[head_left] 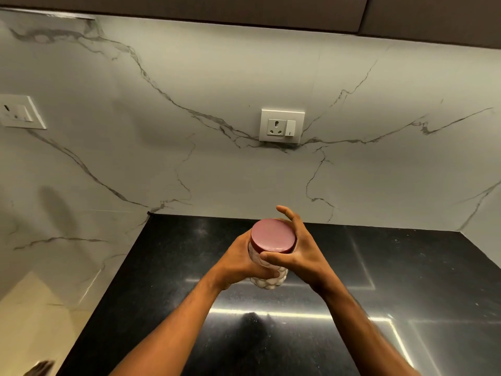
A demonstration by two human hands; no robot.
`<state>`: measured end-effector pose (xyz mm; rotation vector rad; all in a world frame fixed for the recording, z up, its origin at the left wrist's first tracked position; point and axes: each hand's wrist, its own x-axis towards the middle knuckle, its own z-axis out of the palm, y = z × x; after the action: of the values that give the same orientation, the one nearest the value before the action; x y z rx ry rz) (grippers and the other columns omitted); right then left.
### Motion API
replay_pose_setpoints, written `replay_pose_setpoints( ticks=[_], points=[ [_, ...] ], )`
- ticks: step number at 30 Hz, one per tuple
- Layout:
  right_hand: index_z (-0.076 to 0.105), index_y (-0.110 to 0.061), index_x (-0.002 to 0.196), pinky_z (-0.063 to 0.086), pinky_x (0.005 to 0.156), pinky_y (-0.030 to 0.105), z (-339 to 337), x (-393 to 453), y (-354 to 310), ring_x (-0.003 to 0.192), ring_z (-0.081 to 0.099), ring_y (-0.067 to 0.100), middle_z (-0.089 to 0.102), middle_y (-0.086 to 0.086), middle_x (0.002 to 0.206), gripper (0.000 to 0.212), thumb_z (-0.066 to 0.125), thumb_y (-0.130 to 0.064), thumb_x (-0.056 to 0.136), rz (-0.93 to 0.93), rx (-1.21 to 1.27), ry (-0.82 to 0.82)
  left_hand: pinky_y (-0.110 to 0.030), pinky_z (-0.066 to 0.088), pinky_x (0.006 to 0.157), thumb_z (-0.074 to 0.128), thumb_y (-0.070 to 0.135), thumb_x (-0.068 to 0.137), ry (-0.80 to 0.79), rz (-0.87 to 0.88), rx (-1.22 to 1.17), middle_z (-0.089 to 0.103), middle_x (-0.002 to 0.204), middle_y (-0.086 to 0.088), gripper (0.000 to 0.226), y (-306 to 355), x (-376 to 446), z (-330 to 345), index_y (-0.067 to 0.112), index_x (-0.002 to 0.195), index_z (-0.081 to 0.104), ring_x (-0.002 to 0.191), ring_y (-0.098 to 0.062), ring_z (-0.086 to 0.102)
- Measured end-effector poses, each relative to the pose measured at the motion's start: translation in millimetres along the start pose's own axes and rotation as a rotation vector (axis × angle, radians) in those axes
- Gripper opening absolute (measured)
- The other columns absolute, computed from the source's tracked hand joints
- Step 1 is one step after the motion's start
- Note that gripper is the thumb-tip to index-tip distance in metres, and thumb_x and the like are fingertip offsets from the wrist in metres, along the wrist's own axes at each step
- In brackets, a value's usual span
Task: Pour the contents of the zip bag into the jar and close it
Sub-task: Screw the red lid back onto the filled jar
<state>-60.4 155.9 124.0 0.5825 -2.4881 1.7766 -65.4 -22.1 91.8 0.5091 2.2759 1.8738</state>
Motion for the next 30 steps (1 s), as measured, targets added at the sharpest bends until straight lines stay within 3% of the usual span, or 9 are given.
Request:
replay_pose_setpoints(
  ticks=[4,10,13,16,18,22,25,27,30],
  points=[
    [0.039,-0.025,0.14,0.049,0.1,0.021,8.0,-4.7,3.7,0.12,0.053,0.001,0.052,-0.007,0.133,0.098,0.085,-0.05,0.056,-0.023,0.002,0.068,-0.024,0.054,0.095,0.091,0.008,0.066,0.048,0.021,0.035,0.062,0.126,0.009,0.082,-2.2,-0.9,5.0,0.036,0.129,0.046,0.118,-0.006,0.061],
    [0.047,-0.024,0.131,0.054,0.097,0.036,17.6,-11.3,11.8,0.117,0.06,0.019,0.057,-0.001,0.129,0.097,0.08,-0.071,0.052,-0.055,0.039,0.155,-0.035,0.054,0.101,0.093,0.028,0.059,0.104,0.043,0.065,0.062,0.128,0.008,0.091,-7.6,-3.2,14.1,0.034,0.136,0.045,0.118,-0.013,0.063],
    [0.044,-0.027,0.132,0.054,0.097,0.035,18.0,-12.3,12.0,0.117,0.059,0.013,0.055,-0.004,0.13,0.099,0.079,-0.072,0.052,-0.049,0.024,0.136,-0.038,0.053,0.103,0.093,0.029,0.06,0.098,0.04,0.069,0.06,0.13,0.007,0.092,-10.7,-3.4,14.6,0.036,0.136,0.042,0.12,-0.015,0.062],
    [0.031,-0.031,0.143,0.052,0.098,0.026,11.5,-9.2,11.1,0.122,0.053,0.001,0.044,-0.012,0.138,0.11,0.08,-0.069,0.053,-0.031,0.018,0.038,-0.035,0.053,0.102,0.093,0.031,0.062,0.136,0.045,0.037,0.057,0.135,0.005,0.093,-12.3,-4.3,14.7,0.035,0.138,0.04,0.122,-0.014,0.06],
    [0.019,-0.038,0.15,0.049,0.101,0.025,7.5,-9.6,14.0,0.131,0.046,0.003,0.034,-0.012,0.15,0.115,0.081,-0.064,0.057,0.013,0.073,-0.033,-0.027,0.053,0.1,0.092,0.035,0.061,0.196,0.052,-0.004,0.055,0.138,0.004,0.097,-12.4,-5.4,14.3,0.032,0.141,0.038,0.124,-0.011,0.059],
    [0.02,-0.049,0.148,0.042,0.108,0.025,9.8,-21.9,31.1,0.137,0.039,0.0,0.032,-0.018,0.154,0.09,0.068,-0.064,0.074,0.122,0.15,-0.08,-0.013,0.048,0.097,0.09,0.024,0.067,0.191,0.029,-0.018,0.048,0.138,0.01,0.1,-17.3,-3.4,13.0,0.027,0.144,0.026,0.127,-0.004,0.053],
    [0.028,-0.049,0.143,0.044,0.105,0.022,11.9,-25.0,42.4,0.131,0.045,-0.004,0.042,-0.021,0.145,0.073,0.068,-0.042,0.082,0.151,0.108,-0.073,-0.02,0.051,0.098,0.092,0.025,0.067,0.162,-0.012,-0.056,0.049,0.137,0.009,0.1,-27.7,-4.2,11.0,0.031,0.142,0.027,0.127,-0.007,0.054],
    [0.03,-0.047,0.141,0.046,0.098,0.016,10.9,-22.9,45.9,0.128,0.048,-0.005,0.045,-0.022,0.141,0.074,0.072,-0.031,0.082,0.153,0.069,-0.083,-0.027,0.054,0.096,0.092,0.021,0.066,0.176,-0.024,-0.087,0.053,0.136,0.005,0.093,-36.6,-6.2,9.0,0.032,0.14,0.036,0.125,-0.011,0.057],
    [0.034,-0.038,0.144,0.047,0.102,0.023,10.2,-21.8,53.9,0.13,0.05,0.003,0.048,-0.015,0.143,0.08,0.077,-0.038,0.078,0.147,0.029,-0.084,-0.027,0.056,0.091,0.093,0.018,0.064,0.227,-0.035,-0.092,0.057,0.135,0.006,0.088,-50.9,-8.0,9.7,0.033,0.138,0.046,0.123,-0.014,0.059]
  ],
)
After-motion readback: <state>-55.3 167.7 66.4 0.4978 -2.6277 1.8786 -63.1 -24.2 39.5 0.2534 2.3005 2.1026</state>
